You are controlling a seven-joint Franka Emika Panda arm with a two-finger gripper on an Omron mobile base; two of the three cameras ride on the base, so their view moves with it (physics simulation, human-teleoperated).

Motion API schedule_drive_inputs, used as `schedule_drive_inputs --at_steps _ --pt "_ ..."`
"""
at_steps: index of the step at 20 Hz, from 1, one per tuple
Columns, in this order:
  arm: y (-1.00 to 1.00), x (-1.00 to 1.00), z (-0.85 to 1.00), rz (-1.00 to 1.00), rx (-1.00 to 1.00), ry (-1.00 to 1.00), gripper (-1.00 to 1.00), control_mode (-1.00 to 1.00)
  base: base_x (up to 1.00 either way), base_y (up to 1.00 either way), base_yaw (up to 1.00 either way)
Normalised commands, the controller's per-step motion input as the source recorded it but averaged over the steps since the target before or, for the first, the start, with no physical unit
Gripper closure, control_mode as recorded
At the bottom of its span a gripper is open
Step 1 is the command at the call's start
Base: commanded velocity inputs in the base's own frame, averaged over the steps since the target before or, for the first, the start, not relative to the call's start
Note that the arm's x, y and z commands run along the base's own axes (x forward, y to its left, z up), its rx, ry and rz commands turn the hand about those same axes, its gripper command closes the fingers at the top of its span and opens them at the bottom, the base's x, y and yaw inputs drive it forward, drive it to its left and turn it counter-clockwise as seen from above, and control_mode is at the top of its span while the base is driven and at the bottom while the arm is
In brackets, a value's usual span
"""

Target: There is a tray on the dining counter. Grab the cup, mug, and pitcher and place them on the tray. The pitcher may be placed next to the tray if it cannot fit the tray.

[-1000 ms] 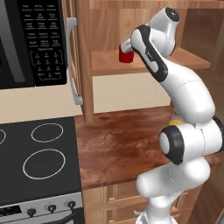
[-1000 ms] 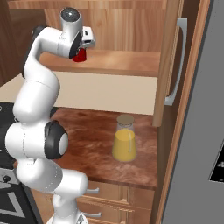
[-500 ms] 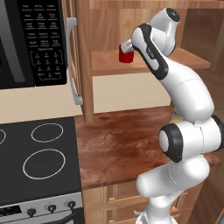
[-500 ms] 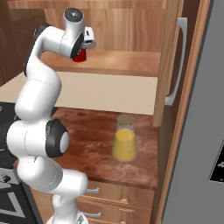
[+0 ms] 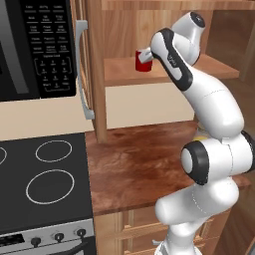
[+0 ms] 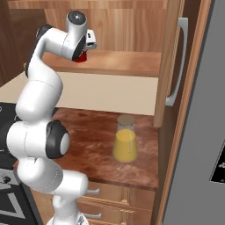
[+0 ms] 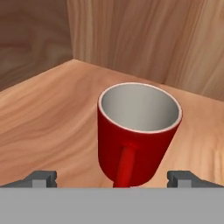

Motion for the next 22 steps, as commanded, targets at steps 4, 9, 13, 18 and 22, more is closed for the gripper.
schedule_drive_inputs --at_steps 4,9,13,18,22 --pt "0.00 0.04 -0.09 0.02 0.00 0.00 -1.00 -1.00 0.00 0.00 0.00" --pt "0.00 0.11 -0.09 0.01 0.00 -0.02 -1.00 -1.00 0.00 0.00 0.00" --pt "0.00 0.17 0.00 0.00 0.00 0.00 -1.00 -1.00 0.00 0.00 0.00" --pt "0.00 0.16 0.00 0.00 0.00 0.00 -1.00 -1.00 0.00 0.00 0.00" --pt "0.00 0.10 0.00 0.00 0.00 0.00 -1.00 -1.00 0.00 0.00 0.00"
